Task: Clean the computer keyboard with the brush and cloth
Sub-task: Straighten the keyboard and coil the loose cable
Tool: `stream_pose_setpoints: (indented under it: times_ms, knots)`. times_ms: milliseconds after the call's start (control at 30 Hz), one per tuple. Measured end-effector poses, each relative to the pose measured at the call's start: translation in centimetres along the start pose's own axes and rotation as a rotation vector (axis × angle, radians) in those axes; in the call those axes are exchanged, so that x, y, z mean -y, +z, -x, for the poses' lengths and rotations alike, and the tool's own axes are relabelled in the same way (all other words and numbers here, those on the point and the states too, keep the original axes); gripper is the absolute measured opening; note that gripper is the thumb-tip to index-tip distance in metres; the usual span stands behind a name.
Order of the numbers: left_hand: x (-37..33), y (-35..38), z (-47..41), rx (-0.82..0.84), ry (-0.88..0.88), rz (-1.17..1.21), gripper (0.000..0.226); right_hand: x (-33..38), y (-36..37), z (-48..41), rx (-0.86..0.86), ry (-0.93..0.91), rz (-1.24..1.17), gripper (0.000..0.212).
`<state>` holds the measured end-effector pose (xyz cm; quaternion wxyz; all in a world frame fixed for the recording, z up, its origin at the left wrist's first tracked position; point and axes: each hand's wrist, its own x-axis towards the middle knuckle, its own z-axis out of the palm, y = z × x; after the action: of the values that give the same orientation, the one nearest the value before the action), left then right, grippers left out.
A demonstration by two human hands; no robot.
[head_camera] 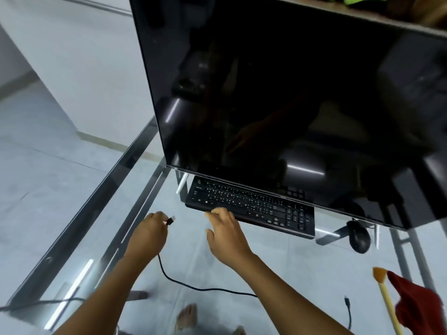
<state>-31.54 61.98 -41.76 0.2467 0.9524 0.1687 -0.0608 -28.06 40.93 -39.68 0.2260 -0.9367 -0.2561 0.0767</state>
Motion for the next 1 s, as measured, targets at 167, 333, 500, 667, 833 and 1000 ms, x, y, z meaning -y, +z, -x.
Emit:
stream_pose_setpoints:
  times_ms: [167,333,500,667,833,1000]
  knots:
    - [-8.7,-5.2,-1.6,0.021,0.093,0.375,0.020,2.8,-5.3,-2.1,0.176,0.300,-0.622,0.040]
    - [-15.2,-7.9,-1.8,0.013,0.259,0.463,0.019,4.0,-11.6,-1.2,0.303,0.298,-1.123,0.007]
    - [-19.1,-9.2,0.5,0.097,0.688,0.362,0.027,2.2,-17.5,1.3,0.042,0.299,-0.926,0.022]
    - [-23.8,-10.6,3.8,0.183,0.680,0.353,0.053,-0.3,-24.2,5.8,-0.137,0.213,-0.675,0.010]
    - [-27.9,-12.3,8.2,0.802,0.579,1.119,0.032,-4.0,-28.1,10.9,-0.288,0.116,-1.004,0.021]
    - [-33.6,-13.3,12.1,0.782,0.606,1.612,0.028,-5.4,-28.2,13.9,-0.307,0.096,-1.007,0.023]
